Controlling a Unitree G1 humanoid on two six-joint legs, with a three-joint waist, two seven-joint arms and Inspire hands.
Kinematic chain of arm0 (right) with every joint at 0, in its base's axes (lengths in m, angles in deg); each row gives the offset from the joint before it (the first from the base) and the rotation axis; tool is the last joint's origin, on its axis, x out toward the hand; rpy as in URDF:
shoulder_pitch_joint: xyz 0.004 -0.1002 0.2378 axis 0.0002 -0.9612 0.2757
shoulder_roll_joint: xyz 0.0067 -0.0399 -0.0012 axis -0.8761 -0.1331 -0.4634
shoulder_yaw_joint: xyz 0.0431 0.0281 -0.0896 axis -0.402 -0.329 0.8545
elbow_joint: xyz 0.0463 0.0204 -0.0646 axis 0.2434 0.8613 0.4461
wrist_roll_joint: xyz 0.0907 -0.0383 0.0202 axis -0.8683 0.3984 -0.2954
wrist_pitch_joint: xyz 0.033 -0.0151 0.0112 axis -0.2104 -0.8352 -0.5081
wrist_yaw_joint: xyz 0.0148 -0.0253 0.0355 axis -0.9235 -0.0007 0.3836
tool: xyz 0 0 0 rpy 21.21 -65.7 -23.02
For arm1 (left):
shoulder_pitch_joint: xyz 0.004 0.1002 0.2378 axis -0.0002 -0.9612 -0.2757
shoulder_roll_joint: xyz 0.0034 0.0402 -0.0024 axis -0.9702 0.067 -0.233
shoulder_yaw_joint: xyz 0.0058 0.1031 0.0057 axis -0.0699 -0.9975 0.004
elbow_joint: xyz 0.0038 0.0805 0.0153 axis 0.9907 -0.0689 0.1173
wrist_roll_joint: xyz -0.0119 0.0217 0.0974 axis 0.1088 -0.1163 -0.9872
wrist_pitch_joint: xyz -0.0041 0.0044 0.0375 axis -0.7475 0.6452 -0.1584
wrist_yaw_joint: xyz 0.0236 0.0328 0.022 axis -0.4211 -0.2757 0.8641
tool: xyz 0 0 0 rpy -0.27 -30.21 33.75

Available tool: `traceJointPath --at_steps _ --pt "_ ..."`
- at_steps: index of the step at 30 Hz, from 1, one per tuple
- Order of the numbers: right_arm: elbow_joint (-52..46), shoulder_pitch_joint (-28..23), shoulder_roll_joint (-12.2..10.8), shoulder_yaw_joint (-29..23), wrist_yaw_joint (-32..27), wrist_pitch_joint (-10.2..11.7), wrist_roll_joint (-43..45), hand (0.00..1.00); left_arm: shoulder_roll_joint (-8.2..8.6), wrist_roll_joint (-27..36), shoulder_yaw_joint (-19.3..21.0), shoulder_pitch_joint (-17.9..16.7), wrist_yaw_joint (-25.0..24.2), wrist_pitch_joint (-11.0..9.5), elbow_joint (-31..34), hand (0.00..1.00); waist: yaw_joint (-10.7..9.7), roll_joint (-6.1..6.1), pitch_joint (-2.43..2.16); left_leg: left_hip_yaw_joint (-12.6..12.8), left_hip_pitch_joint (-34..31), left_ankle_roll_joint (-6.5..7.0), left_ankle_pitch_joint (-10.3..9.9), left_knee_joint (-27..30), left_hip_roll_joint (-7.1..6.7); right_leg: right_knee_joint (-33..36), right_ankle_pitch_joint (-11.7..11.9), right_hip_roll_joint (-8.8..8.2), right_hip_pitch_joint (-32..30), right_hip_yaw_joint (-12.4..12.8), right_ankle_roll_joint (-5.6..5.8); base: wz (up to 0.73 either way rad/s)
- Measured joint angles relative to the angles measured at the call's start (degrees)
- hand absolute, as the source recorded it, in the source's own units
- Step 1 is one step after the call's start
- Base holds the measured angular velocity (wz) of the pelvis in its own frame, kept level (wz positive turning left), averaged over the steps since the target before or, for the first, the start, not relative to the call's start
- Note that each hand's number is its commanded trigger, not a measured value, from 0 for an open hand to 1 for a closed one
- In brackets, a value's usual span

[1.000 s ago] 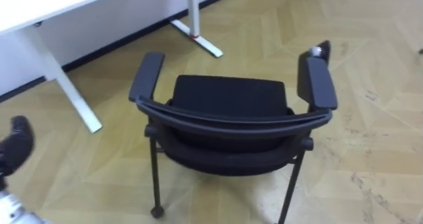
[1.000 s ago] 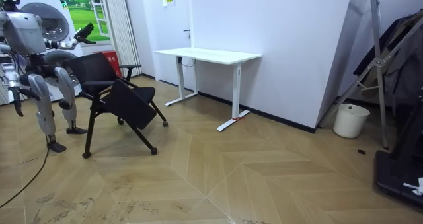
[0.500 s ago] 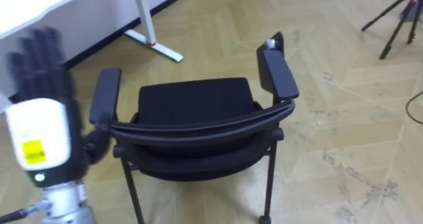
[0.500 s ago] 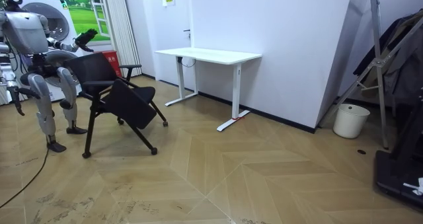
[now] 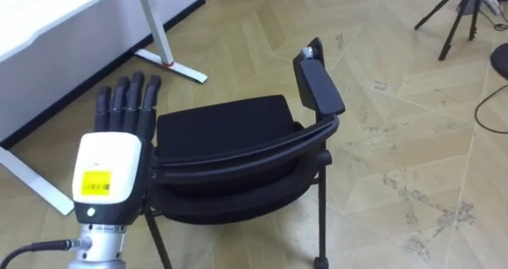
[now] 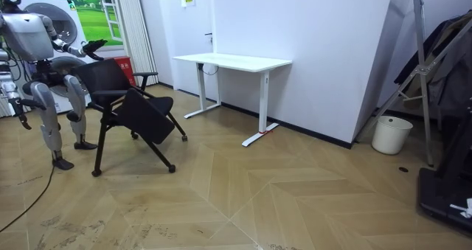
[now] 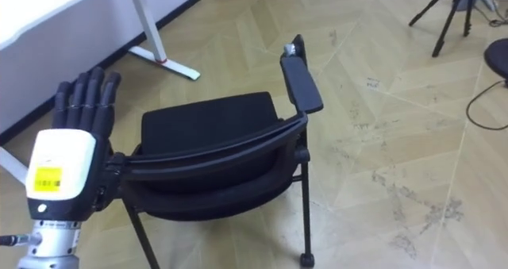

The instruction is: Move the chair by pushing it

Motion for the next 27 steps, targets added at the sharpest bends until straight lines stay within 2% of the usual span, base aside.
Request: traceJointPath --at_steps 5,11,14,20,23,24,27 --pt "0.12 0.09 0.11 0.00 -0.03 -1.56 -0.01 0.00 0.00 -0.14 -0.78 -1.08 0.05 1.21 -0.75 0.00 -0.02 0.27 -0.11 0.85 0.03 0.00 0.00 0.00 0.04 0.52 0.03 0.00 -0.76 0.52 0.01 -0.07" --pt "0.50 1.00 0.37 -0.02 -0.26 -1.67 0.00 0.00 -0.01 0.05 -1.04 -1.21 -0.41 1.56 -2.36 0.00 -0.54 0.58 -0.01 0.86 -0.37 0.00 0.00 0.02 0.04 0.90 0.03 -0.02 -1.32 0.64 0.01 0.00" --pt "0.70 1.10 1.19 -0.02 -0.09 -1.67 -0.01 0.00 -0.19 0.07 -1.09 -1.21 -1.06 1.49 -2.41 0.00 -0.77 1.10 -0.02 0.83 -0.85 0.01 -0.01 0.02 0.04 0.93 0.04 -0.06 -1.71 0.63 0.02 0.02" --pt "1.20 1.16 2.37 -0.01 -0.62 -1.50 0.22 0.00 -2.72 0.13 -2.18 -2.20 -3.28 1.64 -1.42 0.00 -1.16 1.97 -0.01 0.83 -1.38 0.11 0.07 0.01 0.03 1.08 0.05 -0.09 -2.12 0.64 0.01 0.00" --pt "1.64 1.27 2.83 0.01 -0.62 -1.50 0.11 0.00 -3.19 0.15 -2.49 -2.99 -4.57 2.22 -2.22 0.00 -1.32 1.84 0.03 1.20 -1.10 0.11 0.07 -0.07 -0.02 1.29 0.01 -0.20 -2.21 0.73 0.07 -0.03" --pt "1.94 1.29 3.00 0.03 -0.62 -1.52 0.08 0.00 -3.67 0.26 -3.28 -3.05 -5.67 2.98 -2.77 0.00 -1.32 1.68 0.13 1.34 -1.10 0.11 0.07 -0.06 -0.06 1.43 -0.03 -0.27 -2.34 0.70 0.12 0.00" --pt "2.23 1.41 3.03 0.11 -0.60 -1.56 0.08 0.00 -4.68 0.67 -5.03 -3.08 -8.48 3.17 -3.43 0.00 -1.48 1.03 0.50 1.94 -1.26 0.11 0.07 -0.05 -0.06 1.59 -0.04 -0.28 -2.79 0.92 0.13 -0.07"
